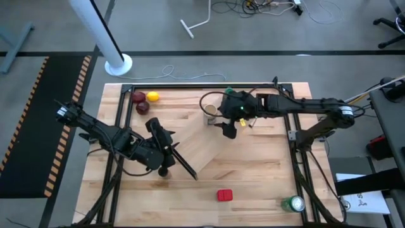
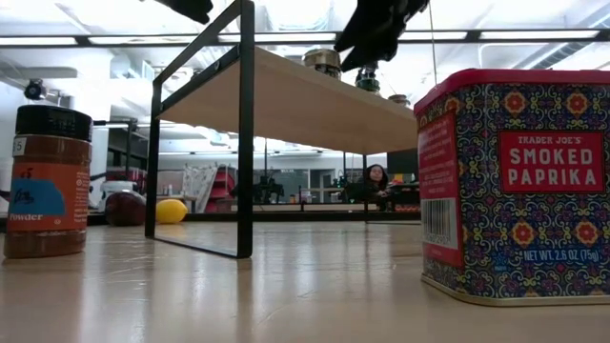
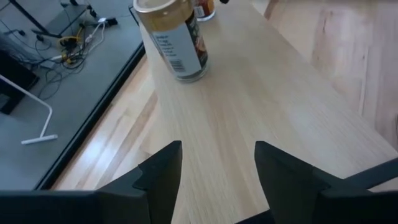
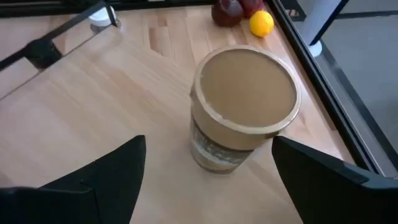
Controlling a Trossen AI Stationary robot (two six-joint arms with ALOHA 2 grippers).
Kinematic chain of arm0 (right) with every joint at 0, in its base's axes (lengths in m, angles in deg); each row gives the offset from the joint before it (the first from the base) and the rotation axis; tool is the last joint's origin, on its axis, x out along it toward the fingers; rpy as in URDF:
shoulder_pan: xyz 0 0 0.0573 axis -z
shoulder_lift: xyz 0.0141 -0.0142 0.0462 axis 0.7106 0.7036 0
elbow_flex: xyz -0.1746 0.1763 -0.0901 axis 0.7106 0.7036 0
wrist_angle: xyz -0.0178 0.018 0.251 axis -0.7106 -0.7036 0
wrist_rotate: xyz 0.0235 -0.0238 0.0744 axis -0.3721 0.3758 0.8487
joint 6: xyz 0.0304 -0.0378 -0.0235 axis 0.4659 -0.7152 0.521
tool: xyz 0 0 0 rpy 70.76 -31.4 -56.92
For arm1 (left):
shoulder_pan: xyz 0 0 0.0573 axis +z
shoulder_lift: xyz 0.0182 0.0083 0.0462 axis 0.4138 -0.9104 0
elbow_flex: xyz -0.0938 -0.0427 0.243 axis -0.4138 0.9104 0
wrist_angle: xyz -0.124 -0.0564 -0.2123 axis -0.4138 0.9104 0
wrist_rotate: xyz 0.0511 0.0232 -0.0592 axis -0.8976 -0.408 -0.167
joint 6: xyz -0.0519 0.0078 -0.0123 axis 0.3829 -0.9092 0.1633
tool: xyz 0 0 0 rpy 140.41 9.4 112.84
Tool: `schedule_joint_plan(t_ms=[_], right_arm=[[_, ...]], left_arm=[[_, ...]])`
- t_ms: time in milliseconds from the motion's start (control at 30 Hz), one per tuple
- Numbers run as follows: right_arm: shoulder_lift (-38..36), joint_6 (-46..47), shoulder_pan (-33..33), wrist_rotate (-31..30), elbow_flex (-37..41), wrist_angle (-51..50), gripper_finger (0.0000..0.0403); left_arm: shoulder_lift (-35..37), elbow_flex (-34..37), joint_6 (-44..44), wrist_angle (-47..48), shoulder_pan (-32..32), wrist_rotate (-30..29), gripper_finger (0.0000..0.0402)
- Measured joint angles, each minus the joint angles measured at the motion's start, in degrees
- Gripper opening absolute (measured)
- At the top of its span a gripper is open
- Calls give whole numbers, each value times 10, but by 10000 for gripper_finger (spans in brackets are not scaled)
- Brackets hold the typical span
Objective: Shelf spices
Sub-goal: Remove the gold seasoning bottle from the shelf
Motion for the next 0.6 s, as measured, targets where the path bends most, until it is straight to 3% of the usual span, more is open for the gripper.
schedule_joint_plan(t_ms=[600], right_arm=[[39, -49, 23, 10, 0, 58, 325]], left_arm=[[0, 2, -4, -6, 10, 21, 196]])
